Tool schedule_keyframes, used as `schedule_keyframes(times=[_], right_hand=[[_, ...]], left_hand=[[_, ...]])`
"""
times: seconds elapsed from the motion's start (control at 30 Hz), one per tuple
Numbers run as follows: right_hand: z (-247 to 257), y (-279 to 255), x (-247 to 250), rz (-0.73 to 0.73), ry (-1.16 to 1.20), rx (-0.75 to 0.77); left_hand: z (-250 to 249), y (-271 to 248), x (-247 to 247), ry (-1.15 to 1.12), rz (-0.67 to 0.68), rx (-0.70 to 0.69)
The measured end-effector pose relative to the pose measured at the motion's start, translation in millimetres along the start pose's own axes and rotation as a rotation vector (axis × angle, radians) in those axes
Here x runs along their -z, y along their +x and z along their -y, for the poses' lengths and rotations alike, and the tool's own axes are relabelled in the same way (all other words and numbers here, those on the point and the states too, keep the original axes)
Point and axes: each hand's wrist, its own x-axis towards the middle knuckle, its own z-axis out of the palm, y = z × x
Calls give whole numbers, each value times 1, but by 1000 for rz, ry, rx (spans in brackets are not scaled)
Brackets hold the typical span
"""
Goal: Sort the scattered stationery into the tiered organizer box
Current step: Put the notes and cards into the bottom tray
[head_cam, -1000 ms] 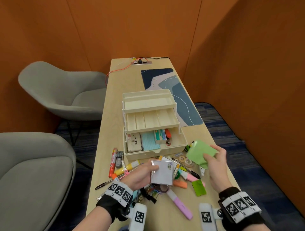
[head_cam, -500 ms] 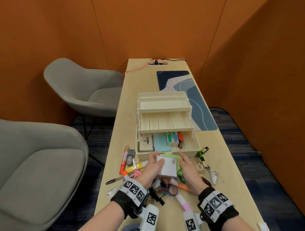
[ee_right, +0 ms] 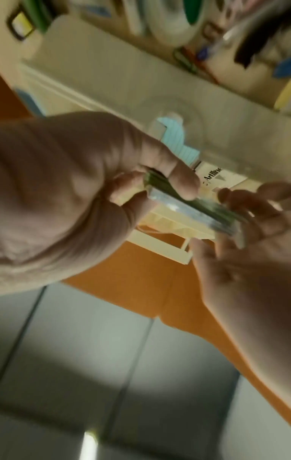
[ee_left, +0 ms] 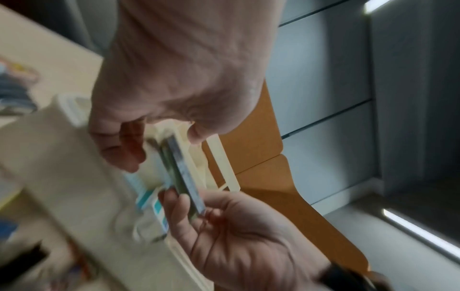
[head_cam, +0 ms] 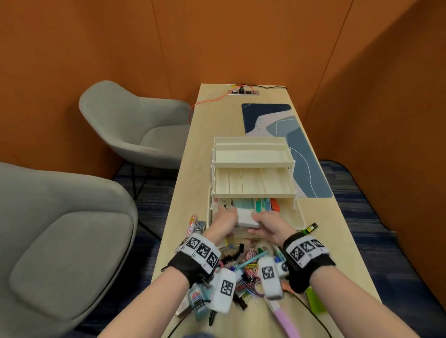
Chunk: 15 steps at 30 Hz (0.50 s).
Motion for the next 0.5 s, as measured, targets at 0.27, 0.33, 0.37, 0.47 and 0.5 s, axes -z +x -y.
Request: schedule_keyframes(times=[0.27,0.33,0.37,0.47,0.5], right_hand=[[4,52,-24,-449,-564,206],[-3,57,-29,-475,-465,189],[-4,57,-30,-475,-414,167],[-4,61,-28,-475,-287,85],[-2,62,-26,-453,-247,51]], left_hand=[[31,12,3,773,-144,-331],[36,15,-3,845,-132,-341],[37,17,-6,852,-128,-339],[38,23,-9,839,-139,-316],[37,25,-10,841,-146,-314]])
